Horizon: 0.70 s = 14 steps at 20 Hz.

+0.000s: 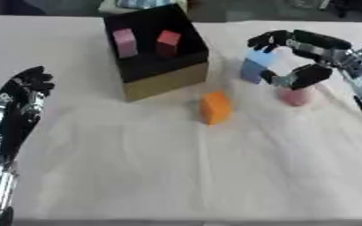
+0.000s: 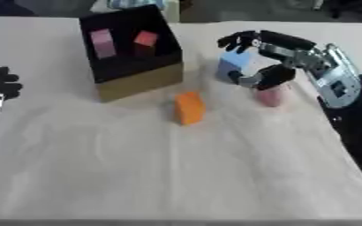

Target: Pick up objects on the table and place them in the box.

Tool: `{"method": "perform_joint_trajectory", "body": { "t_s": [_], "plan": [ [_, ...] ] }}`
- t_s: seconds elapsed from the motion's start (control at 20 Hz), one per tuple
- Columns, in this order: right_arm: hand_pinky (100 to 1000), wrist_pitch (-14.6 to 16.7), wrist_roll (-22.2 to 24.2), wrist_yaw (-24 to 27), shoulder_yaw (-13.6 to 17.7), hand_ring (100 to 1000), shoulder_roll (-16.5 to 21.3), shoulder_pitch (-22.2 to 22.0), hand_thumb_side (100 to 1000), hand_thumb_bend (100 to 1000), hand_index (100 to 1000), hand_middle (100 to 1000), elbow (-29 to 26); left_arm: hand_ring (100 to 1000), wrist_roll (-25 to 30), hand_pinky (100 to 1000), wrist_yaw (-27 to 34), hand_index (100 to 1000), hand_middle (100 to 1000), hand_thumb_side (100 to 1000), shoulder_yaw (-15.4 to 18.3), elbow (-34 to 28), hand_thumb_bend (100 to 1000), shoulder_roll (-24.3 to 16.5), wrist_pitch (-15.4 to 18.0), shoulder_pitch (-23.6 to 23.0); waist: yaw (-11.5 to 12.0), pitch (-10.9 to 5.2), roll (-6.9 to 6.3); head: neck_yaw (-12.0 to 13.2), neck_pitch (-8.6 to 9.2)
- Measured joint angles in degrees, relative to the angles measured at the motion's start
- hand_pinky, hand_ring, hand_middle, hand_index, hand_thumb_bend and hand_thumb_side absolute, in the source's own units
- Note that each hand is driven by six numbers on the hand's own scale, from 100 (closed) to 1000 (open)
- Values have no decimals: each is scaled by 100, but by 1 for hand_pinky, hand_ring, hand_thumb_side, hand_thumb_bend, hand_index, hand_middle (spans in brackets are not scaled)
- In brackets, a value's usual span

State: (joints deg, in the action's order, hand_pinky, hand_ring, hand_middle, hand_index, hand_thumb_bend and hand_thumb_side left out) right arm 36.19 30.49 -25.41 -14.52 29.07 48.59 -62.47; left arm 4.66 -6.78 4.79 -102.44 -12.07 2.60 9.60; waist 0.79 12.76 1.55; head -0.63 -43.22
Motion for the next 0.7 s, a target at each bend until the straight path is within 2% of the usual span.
{"method": "perform_joint_trajectory", "body": {
  "t_s": [0.4, 0.7],
  "plan": [
    [819, 324, -324, -786, -215, 879, -224, 86, 522, 235, 995, 904, 166, 760, 25, 812, 0, 858, 724, 645, -29, 0, 100, 0, -2, -4, 30, 0, 0, -9, -4],
    [820, 452, -452, -994, -438, 878, -373, 83, 541, 225, 994, 901, 161, 760, 32, 812, 0, 858, 724, 647, -30, 0, 100, 0, -7, -4, 37, 0, 1, -30, -5]
  ]
}}
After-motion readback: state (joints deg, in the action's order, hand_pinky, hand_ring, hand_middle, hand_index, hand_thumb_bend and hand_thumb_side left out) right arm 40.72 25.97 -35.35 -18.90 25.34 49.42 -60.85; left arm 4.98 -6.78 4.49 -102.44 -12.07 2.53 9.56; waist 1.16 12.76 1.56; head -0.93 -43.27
